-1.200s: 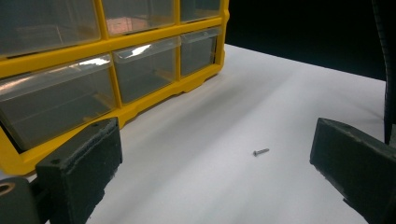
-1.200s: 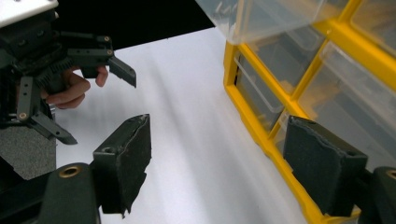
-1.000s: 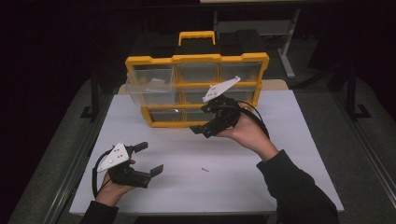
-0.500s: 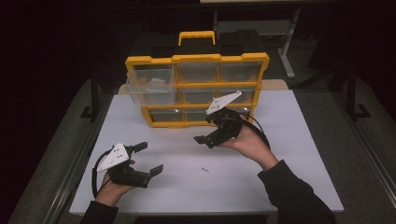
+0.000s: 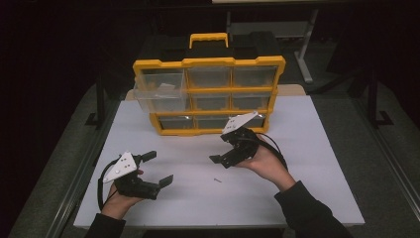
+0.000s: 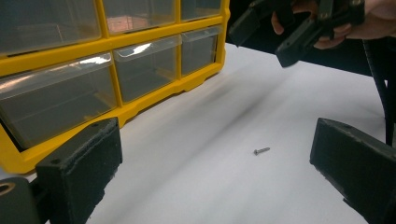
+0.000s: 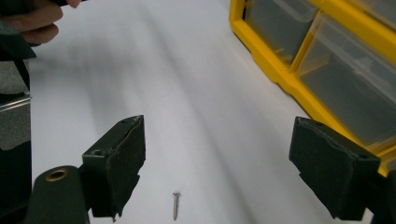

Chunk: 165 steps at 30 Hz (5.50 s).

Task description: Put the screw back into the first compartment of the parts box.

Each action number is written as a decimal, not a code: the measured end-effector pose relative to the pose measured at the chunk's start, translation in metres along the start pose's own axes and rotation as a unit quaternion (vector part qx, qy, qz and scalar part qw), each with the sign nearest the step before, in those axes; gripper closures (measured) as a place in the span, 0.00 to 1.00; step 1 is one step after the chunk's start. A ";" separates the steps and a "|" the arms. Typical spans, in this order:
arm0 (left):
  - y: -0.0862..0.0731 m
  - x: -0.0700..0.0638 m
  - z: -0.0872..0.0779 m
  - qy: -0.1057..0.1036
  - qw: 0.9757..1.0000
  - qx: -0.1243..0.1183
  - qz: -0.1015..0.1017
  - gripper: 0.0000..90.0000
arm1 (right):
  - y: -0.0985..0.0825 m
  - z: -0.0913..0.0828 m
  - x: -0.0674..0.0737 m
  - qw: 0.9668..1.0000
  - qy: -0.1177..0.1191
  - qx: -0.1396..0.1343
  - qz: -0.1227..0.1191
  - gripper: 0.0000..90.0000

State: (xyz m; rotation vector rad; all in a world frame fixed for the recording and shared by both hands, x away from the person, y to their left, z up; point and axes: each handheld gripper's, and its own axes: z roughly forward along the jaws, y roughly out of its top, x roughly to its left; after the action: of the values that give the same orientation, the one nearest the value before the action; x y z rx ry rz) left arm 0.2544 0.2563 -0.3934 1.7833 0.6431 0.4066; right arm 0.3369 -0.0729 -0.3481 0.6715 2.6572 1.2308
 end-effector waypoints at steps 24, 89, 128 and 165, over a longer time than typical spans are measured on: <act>0.000 0.000 0.000 0.001 1.000 -0.002 -0.002 0.02 | -0.035 0.028 0.014 0.999 0.013 0.029 -0.003 0.33; 0.000 0.000 0.000 -0.001 1.000 0.001 0.004 0.02 | -0.056 0.058 0.008 0.994 0.042 0.102 0.007 0.97; 0.000 0.000 0.001 -0.001 1.000 -0.007 0.000 0.02 | -0.006 0.007 0.002 0.996 0.062 0.066 0.007 0.97; 0.001 0.000 0.001 -0.001 1.000 -0.009 0.007 0.02 | 0.075 -0.051 -0.007 0.998 0.036 0.023 -0.036 0.97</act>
State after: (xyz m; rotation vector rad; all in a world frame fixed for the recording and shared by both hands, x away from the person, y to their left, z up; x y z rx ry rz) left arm 0.2556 0.2556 -0.3927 1.7722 0.6241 0.4193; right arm 0.3529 -0.0688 -0.2590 0.5420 2.7490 1.2007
